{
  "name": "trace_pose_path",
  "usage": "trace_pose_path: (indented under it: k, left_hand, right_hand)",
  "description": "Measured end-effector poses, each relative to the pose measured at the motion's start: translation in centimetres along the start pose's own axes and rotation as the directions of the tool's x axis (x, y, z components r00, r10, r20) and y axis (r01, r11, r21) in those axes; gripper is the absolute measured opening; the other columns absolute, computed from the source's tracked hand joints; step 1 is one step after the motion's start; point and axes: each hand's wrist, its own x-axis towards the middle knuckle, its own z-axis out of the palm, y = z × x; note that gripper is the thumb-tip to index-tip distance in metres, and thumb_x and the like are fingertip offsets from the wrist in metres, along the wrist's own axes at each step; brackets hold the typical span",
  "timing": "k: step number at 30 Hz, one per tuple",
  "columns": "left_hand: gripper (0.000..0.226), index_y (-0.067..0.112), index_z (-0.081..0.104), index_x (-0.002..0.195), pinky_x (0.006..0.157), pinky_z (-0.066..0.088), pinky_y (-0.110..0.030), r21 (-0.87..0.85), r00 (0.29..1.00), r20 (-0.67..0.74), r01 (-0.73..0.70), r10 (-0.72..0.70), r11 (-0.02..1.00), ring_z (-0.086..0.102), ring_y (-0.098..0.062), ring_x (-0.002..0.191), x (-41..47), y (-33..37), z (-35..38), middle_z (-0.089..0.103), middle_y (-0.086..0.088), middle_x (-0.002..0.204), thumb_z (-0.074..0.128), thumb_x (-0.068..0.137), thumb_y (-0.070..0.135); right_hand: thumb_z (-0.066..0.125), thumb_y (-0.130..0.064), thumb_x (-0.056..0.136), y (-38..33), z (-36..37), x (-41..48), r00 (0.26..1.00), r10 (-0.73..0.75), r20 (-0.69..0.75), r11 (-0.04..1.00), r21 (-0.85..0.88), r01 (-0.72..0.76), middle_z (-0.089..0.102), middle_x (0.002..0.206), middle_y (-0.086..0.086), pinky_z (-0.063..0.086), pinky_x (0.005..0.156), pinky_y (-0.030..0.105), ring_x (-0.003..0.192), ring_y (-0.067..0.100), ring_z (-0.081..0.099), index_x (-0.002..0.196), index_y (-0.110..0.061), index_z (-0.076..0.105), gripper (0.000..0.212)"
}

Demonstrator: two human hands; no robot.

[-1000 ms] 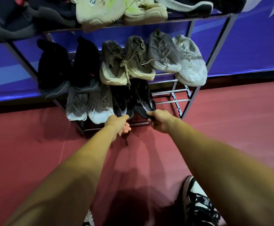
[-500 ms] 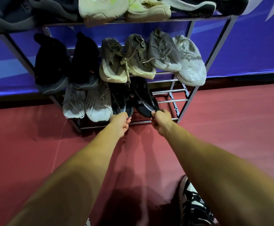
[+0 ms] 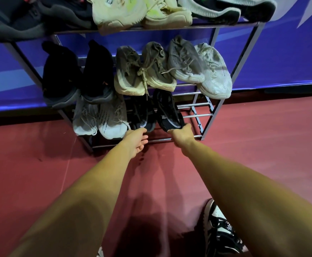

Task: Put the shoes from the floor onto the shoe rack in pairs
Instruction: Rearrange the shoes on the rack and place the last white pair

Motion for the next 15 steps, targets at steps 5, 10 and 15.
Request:
trace_pose_path:
  k: [5, 10, 15]
  left_hand:
    - [0.034, 0.013, 0.059, 0.113, 0.060, 0.044, -0.023, -0.149, 0.998, -0.031, 0.053, -0.058, 0.987, 0.065, -0.017, 0.090, -1.4, -2.1, -4.0, 0.069, -0.007, 0.111, 0.068, 0.089, 0.035]
    - [0.026, 0.018, 0.051, 0.116, 0.059, 0.041, -0.024, -0.267, 0.986, -0.163, -0.080, 0.037, 0.960, 0.065, -0.019, 0.092, -2.0, -1.3, -6.4, 0.068, -0.012, 0.110, 0.060, 0.095, 0.030]
    - [0.010, 0.016, 0.051, 0.108, 0.059, 0.037, -0.022, -0.282, 0.996, -0.091, -0.029, 0.004, 0.959, 0.064, -0.014, 0.081, -1.9, -1.0, -6.6, 0.071, -0.013, 0.111, 0.052, 0.098, 0.018]
  right_hand:
    - [0.052, -0.011, 0.082, -0.8, -0.4, -3.2, 0.972, -0.093, -0.214, 0.956, -0.293, 0.027, 0.061, 0.104, 0.016, 0.052, 0.084, 0.046, 0.097, 0.041, 0.063, 0.129, -0.005, 0.031, 0.052]
    - [0.053, -0.014, 0.083, -1.1, 1.6, -5.7, 0.953, -0.162, -0.257, 0.916, -0.398, 0.049, 0.061, 0.117, 0.017, 0.047, 0.084, 0.043, 0.104, 0.042, 0.062, 0.124, -0.007, 0.035, 0.046]
    - [0.054, -0.021, 0.083, -0.6, 5.2, -6.6, 0.954, -0.278, 0.114, 0.858, -0.416, 0.300, 0.068, 0.107, 0.012, 0.049, 0.087, 0.037, 0.102, 0.034, 0.063, 0.109, -0.018, 0.052, 0.026]
